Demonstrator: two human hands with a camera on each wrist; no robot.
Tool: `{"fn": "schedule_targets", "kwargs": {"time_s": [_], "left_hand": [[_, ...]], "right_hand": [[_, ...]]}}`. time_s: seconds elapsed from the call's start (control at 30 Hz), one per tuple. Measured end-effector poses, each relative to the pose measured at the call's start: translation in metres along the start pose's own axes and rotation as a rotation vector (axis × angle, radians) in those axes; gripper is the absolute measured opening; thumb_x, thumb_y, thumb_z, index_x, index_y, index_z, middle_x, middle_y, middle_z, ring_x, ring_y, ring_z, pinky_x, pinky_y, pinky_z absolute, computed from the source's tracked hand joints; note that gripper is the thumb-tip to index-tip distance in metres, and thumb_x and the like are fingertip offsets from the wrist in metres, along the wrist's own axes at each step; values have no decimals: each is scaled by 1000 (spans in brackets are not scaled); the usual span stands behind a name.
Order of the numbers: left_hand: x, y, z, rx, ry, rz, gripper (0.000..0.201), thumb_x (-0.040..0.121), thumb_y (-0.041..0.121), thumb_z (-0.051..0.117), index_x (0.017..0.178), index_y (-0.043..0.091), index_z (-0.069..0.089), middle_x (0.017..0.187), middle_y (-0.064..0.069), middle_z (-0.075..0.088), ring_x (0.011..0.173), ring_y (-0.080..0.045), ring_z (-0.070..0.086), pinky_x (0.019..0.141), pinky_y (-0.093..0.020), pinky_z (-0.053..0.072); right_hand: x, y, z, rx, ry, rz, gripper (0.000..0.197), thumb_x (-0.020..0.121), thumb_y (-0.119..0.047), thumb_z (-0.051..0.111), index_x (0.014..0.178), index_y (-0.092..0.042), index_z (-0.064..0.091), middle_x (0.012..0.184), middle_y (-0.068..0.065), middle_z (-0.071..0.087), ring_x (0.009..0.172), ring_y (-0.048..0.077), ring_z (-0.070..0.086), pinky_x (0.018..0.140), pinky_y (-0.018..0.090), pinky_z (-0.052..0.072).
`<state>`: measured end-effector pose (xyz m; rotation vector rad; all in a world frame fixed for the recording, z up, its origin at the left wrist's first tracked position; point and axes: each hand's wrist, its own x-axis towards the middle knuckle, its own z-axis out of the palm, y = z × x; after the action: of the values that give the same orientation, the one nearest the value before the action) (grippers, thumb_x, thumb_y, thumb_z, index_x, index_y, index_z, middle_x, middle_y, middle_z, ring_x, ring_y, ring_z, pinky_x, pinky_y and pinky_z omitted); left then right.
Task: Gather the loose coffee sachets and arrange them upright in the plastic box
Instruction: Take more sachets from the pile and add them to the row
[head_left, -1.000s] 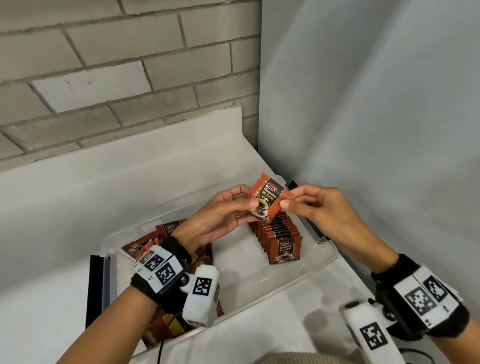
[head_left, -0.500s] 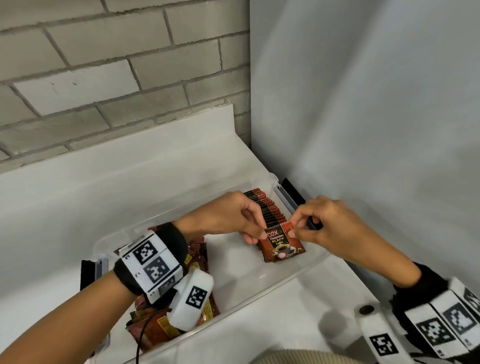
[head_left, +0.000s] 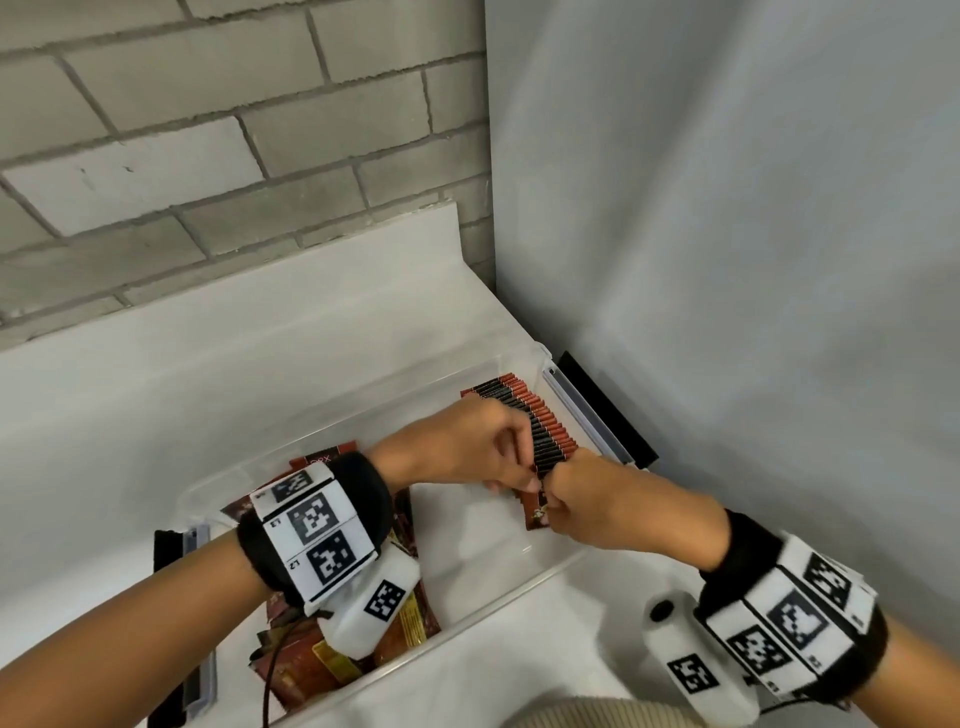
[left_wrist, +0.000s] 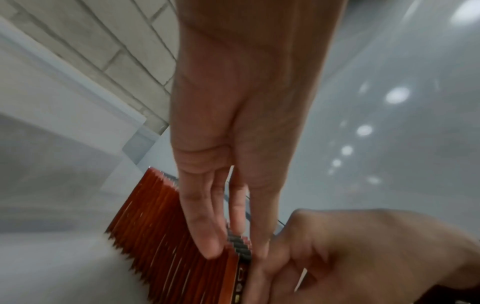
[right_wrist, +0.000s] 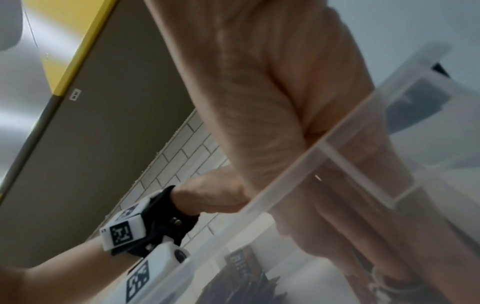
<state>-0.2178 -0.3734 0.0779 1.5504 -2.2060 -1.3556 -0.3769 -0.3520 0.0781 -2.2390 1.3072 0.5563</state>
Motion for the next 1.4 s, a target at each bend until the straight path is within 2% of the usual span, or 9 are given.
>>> {"fn": "schedule_targets", "kwargs": {"time_s": [0.2,0.37,0.47,0.6,0.83,0.93,1.1,1.27,1.4], "left_hand": [[-2,7,-7,422,-20,175,62,91,-2,46,148,16,32,149,-2,30,137,-11,23,109,-12,14],[5,-1,-5,627,-247,40,80,93,-7,37,153,17,-9,160,1,-18,145,-9,-19,103,-12,-12],[5,1,-9,604,-253,27,79,92,-8,38,154,17,-4,161,1,-13,146,-10,-14,105,-12,-8],[14,2,-17,705,-2,140,68,88,2,56,148,16,26,150,-4,25,135,-21,16,110,-26,19],[30,0,-29,1019,110,122,74,82,12,73,143,17,32,137,-8,28,127,-24,28,104,-33,39],[26,-1,-28,819,230,73,56,85,1,67,130,13,36,126,-11,38,103,-22,49,80,-32,52],[7,4,-37,514,226,-253,13,95,7,45,87,4,55,94,-8,55,80,-20,56,62,-26,43],[5,-22,-33,304,62,-422,5,88,2,55,83,1,56,99,-17,69,96,-29,66,77,-33,47],[11,-38,-16,-292,3,-376,22,83,-8,48,99,2,57,95,-7,52,88,-16,48,85,-28,44]], "right_hand": [[4,-4,5,41,-13,70,27,96,-23,48,117,-7,52,98,8,49,83,22,49,59,24,35],[4,-6,6,36,-29,68,33,97,-23,49,124,-5,51,99,7,49,86,21,48,73,25,36],[4,-5,8,50,-13,46,31,98,-21,47,124,-4,52,98,7,48,85,20,48,72,24,36],[4,-4,10,78,-6,38,33,98,-22,48,127,-6,50,101,6,49,87,20,50,74,24,37],[1,-5,6,58,-13,26,34,99,-22,46,128,-6,49,100,4,47,86,18,49,72,23,36],[0,-6,6,68,-17,35,35,99,-23,46,130,-7,48,101,4,46,87,17,49,74,23,36],[0,-7,6,65,-18,37,34,99,-22,45,129,-6,49,99,4,44,85,18,47,72,24,34],[-1,-6,5,85,-22,29,33,100,-22,45,129,-7,49,99,3,46,85,17,48,73,23,34],[-1,-8,4,72,-34,30,33,100,-21,45,130,-7,48,99,5,46,85,18,48,74,23,36]]}}
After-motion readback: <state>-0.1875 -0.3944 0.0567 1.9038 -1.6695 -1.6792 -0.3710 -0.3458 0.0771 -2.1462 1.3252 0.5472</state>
